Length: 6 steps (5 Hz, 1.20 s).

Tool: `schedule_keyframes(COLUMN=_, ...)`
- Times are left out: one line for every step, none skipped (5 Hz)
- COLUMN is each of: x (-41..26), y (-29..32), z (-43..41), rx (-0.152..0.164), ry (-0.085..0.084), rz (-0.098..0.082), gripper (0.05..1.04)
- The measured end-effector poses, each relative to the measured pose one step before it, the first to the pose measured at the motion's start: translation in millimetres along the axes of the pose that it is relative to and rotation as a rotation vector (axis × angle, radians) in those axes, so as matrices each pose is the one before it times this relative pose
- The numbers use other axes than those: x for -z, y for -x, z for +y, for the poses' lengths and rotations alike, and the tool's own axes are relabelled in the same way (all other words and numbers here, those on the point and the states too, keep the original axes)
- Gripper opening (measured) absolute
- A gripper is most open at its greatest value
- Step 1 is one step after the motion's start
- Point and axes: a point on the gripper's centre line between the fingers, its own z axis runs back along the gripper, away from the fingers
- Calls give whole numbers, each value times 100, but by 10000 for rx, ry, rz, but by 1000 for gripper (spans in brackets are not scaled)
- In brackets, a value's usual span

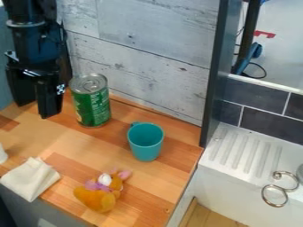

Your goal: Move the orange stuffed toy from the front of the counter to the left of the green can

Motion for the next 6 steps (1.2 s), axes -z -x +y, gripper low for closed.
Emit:
schedule_keyframes(x=519, y=21, z=-103, rx=5, ry=113, rz=183, gripper=1001)
schedule_keyframes(x=644, y=-870, z=-1549, rx=582, ry=75, rz=331, gripper=1001)
schedule_keyframes(x=1192, y=-2005, z=-3073, rx=1267, ry=393, rz=365, gripper=1000)
schedule_keyframes(x=1365, y=-1563, z=-2030, rx=603, ry=254, rz=214, gripper=1001)
schedule_keyframes(x=1532, y=-330, z=-440, rx=80, ry=293, rz=303, gripper=1000)
schedule_keyframes(x=1029, y=457, z=-106, rx=-103, ry=120, rz=195, gripper=1000)
